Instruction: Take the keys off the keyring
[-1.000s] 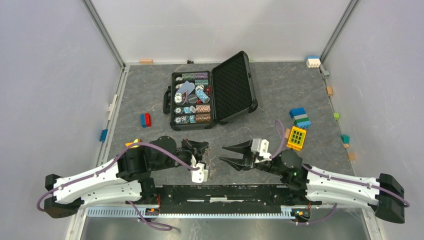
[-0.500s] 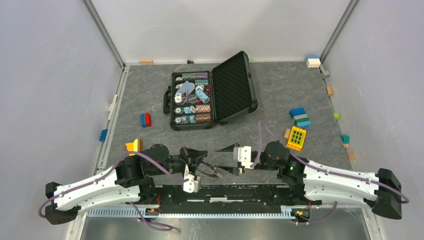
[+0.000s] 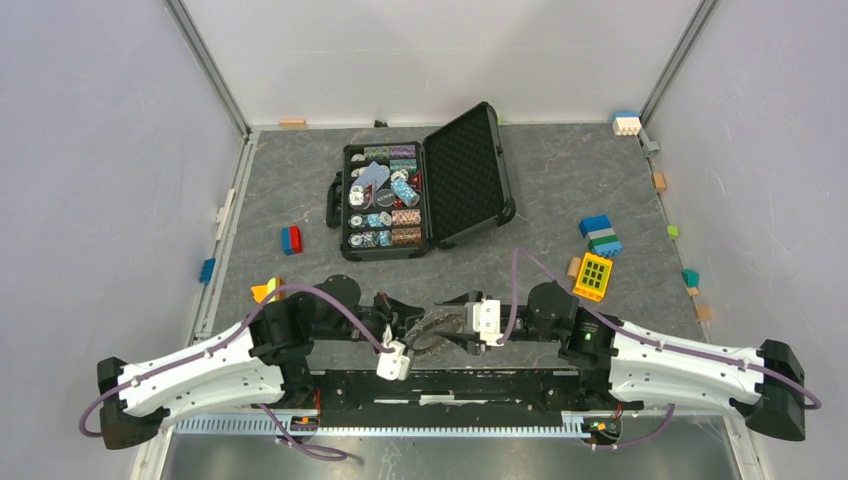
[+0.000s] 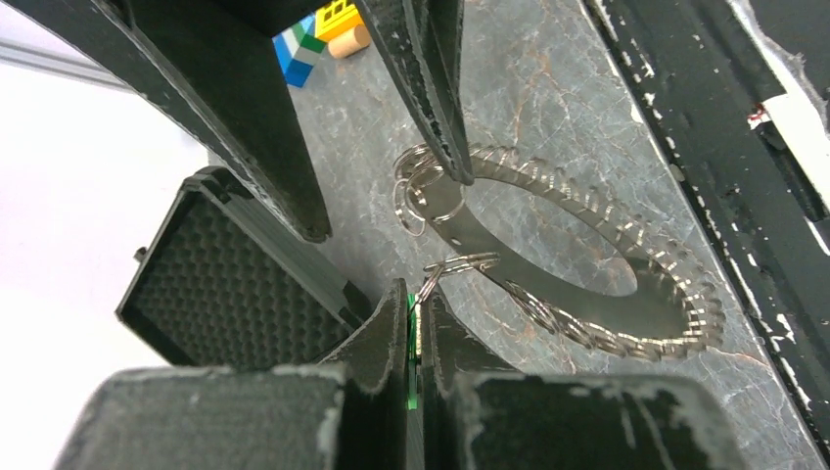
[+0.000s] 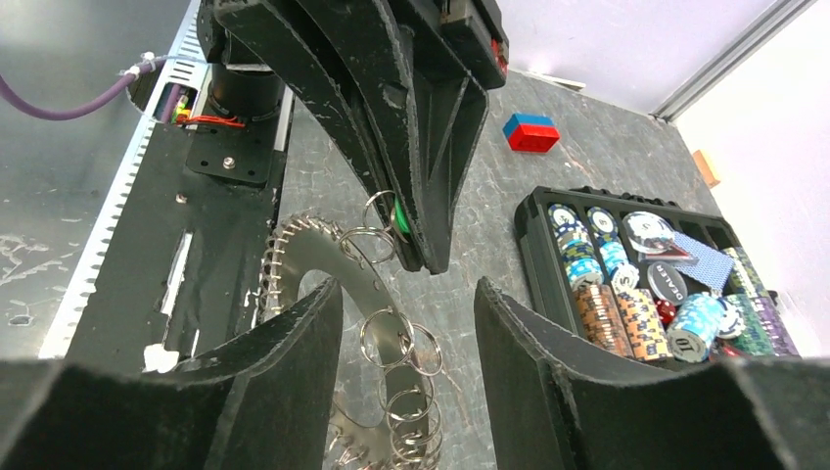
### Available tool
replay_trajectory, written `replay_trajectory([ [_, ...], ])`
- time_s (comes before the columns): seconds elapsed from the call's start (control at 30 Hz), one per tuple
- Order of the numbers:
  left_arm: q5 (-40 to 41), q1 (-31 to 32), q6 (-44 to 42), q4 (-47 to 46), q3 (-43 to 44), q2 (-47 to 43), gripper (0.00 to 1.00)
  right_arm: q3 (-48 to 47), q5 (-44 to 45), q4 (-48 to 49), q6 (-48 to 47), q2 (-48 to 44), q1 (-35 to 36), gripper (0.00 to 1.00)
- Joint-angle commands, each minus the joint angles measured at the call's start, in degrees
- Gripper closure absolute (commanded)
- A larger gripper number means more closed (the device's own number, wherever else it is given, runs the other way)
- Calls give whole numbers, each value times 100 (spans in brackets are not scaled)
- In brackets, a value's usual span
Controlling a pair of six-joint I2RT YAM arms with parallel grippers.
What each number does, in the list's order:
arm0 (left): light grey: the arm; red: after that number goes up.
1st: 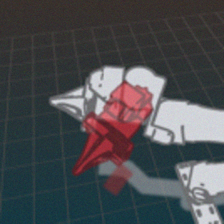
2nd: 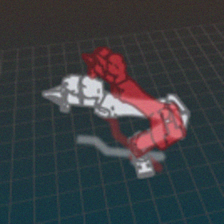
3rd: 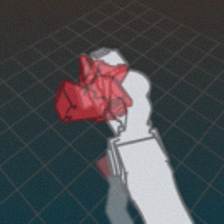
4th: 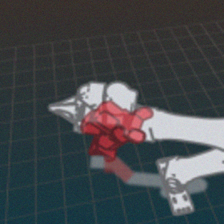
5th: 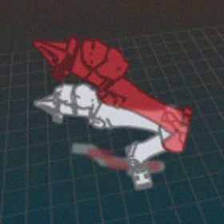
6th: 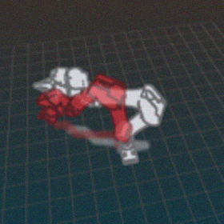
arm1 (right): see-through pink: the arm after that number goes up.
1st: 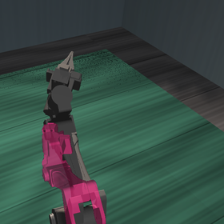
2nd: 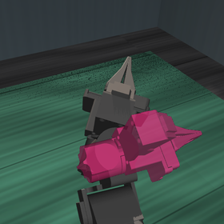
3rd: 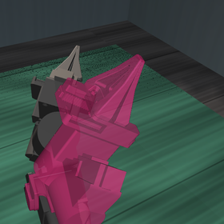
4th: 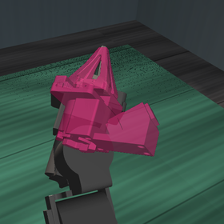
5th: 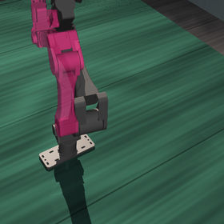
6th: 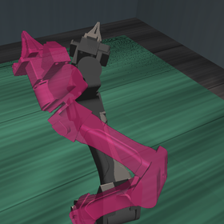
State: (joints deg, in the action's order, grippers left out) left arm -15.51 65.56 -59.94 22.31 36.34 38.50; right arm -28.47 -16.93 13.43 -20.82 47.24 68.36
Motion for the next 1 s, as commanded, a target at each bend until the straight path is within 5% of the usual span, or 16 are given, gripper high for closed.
replay_trajectory([
  [0.0,-685,-186,-235,199,574,381,98,37,220,-295,-42,-537,-7,43],
  [0.33,-448,-185,76,2036,2085,2070,98,750,1794,-410,668,-1637,-7,45],
  [0.7,2217,937,109,3430,3384,3247,98,1062,1824,-492,1070,-2186,-8,45],
  [0.97,2798,956,-739,3214,3371,3208,98,1175,1301,-684,966,-2507,-7,45],
])
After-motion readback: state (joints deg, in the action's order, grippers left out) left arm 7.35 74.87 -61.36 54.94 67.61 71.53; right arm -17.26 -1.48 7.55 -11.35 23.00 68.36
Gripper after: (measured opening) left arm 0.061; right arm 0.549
